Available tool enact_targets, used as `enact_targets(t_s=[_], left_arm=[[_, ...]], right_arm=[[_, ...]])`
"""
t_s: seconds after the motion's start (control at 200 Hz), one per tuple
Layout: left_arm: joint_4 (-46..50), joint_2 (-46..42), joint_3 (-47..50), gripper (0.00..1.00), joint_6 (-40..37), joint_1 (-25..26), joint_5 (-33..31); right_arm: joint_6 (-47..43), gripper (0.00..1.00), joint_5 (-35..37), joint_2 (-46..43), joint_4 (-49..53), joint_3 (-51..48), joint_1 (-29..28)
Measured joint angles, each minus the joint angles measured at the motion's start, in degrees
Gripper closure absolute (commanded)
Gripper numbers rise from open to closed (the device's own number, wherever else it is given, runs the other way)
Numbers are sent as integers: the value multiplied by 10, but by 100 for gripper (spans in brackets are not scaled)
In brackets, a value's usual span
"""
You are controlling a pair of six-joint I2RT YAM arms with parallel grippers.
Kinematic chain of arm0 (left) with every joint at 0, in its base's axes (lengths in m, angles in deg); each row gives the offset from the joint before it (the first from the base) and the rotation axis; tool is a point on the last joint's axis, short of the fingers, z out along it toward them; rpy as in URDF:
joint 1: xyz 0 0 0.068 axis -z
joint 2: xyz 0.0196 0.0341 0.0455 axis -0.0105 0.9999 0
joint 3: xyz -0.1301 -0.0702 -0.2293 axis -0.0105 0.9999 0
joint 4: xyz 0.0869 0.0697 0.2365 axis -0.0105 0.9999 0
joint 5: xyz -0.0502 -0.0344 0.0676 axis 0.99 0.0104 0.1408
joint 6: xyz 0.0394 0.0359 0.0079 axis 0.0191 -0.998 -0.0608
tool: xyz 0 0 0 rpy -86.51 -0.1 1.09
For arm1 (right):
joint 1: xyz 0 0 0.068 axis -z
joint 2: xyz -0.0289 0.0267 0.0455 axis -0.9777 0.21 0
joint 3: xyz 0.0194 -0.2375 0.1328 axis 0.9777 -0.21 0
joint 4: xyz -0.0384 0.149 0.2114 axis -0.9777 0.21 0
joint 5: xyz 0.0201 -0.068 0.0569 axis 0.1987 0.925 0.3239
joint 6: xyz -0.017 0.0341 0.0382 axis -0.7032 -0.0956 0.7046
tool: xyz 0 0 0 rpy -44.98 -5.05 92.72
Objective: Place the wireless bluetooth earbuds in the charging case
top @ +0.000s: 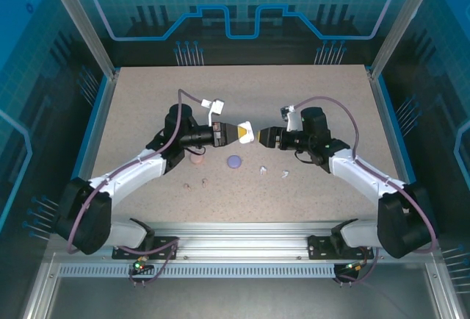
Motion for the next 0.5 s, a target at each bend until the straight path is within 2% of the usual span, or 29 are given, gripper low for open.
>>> enact_targets(t_s=[0.28, 0.5], left_arm=[[-2, -2, 0, 100, 0, 0, 0], [-2, -2, 0, 100, 0, 0, 0]], right_arm=[[31, 32, -30, -82, -2, -15, 1], [65, 46, -61, -78, -49, -15, -14]])
